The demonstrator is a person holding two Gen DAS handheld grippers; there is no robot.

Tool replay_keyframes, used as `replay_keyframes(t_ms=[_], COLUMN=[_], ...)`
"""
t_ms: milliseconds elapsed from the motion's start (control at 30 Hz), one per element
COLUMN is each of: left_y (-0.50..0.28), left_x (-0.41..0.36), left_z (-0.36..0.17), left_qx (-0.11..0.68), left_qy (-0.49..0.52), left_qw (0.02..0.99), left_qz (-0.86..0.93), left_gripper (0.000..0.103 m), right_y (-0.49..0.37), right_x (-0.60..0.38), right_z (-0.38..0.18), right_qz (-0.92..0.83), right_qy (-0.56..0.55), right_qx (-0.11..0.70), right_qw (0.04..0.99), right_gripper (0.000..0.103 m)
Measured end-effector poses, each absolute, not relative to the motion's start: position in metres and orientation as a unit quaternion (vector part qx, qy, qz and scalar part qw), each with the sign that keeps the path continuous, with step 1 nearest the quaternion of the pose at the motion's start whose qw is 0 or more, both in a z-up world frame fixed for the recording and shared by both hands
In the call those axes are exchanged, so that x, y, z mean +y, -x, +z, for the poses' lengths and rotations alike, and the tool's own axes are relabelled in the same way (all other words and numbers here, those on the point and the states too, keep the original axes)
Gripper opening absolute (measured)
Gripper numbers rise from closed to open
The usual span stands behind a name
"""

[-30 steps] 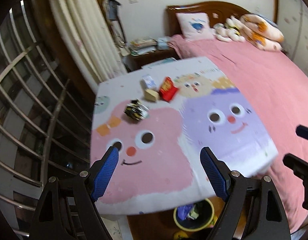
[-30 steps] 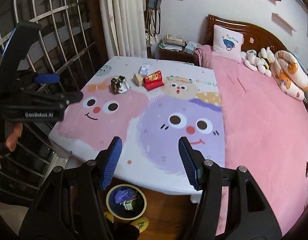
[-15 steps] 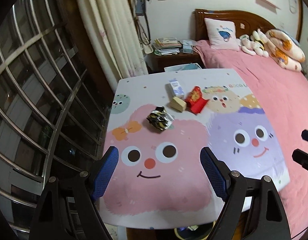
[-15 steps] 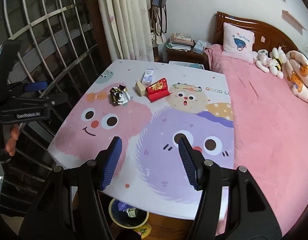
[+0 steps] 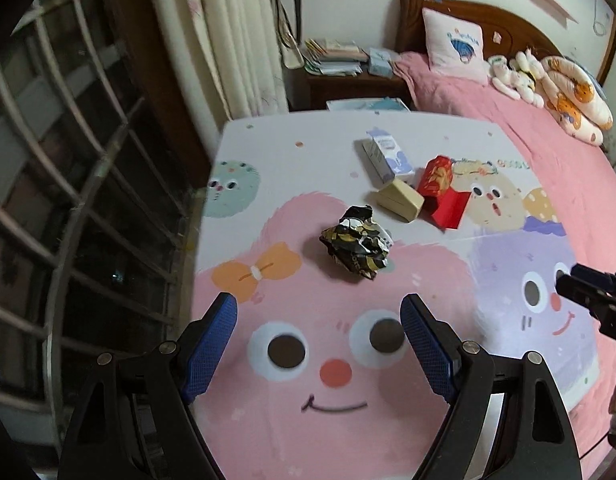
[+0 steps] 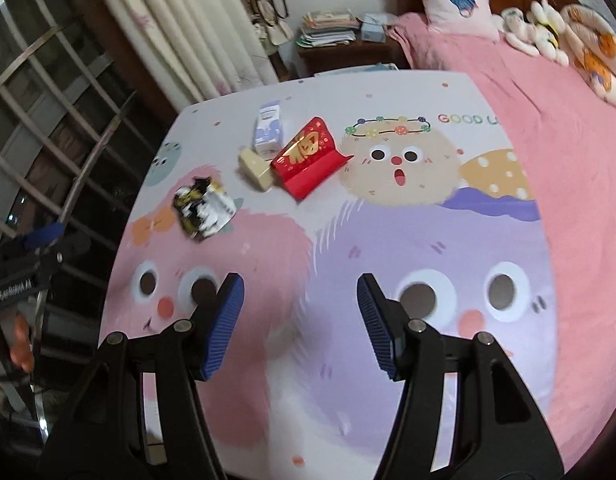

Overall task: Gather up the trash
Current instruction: 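Grasp the black-and-gold wrapper with the left gripper while the right gripper grasps the beige block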

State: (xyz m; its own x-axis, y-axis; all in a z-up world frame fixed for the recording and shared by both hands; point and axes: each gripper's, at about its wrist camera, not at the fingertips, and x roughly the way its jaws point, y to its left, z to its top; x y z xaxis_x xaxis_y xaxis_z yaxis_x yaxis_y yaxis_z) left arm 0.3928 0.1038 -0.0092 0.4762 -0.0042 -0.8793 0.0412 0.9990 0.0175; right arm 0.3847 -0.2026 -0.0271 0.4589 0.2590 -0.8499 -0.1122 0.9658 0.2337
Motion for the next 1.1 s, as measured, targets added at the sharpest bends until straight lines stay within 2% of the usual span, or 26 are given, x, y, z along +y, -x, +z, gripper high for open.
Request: replay_keyframes(t_ms=[367,400,467,567,800,900,967,1100], left_y=[-0.509,-0.519,-0.529,-0.544,-0.555,-0.560,-0.560,-0.557], left_x=[0.074,0.073,0.070,0.071,0.076,0.075,0.075,0.069], left_z=[-0.098,-0.108,-0.122,-0.146,-0.169,-0.177,-0.181,-0.183], left_qx=[0.551,0.557,0.570,0.591,0.606,0.611,0.612,0.605], left_qy=[-0.013,-0.015,-0.018,-0.013,0.024,0.036,0.051,0.048], left_qw=[0.832,0.828,0.820,0.805,0.792,0.787,0.783,0.788], left_qz=[-0.060,-0.056,-0.050,-0.048,-0.071,-0.083,-0.094,-0.101], left_gripper=[0.085,0.084,0.080,0.078,0.077,0.074,0.067,0.064], right_y=[-0.484,-0.495,-0.506,-0.525,-0.559,-0.574,-0.579,-0.584], right_x=[-0.155,-0.148,-0.139,-0.121,-0.077,-0.064,-0.057,-0.046], right_z=[-0.080,-0.085,-0.088,-0.095,-0.111,-0.127,-0.137,-0.153], right_qz=[0.122,0.131,0.139,0.154,0.180,0.181,0.182,0.174], right_qy=[-0.077,-0.071,-0.060,-0.040,0.016,0.032,0.042,0.059], right_qx=[0.491,0.486,0.482,0.479,0.486,0.503,0.512,0.528], right_qw=[0.859,0.861,0.863,0.863,0.855,0.845,0.839,0.829], right_gripper=[0.055,0.054,0.045,0.043,0.043,0.043,0.043,0.033])
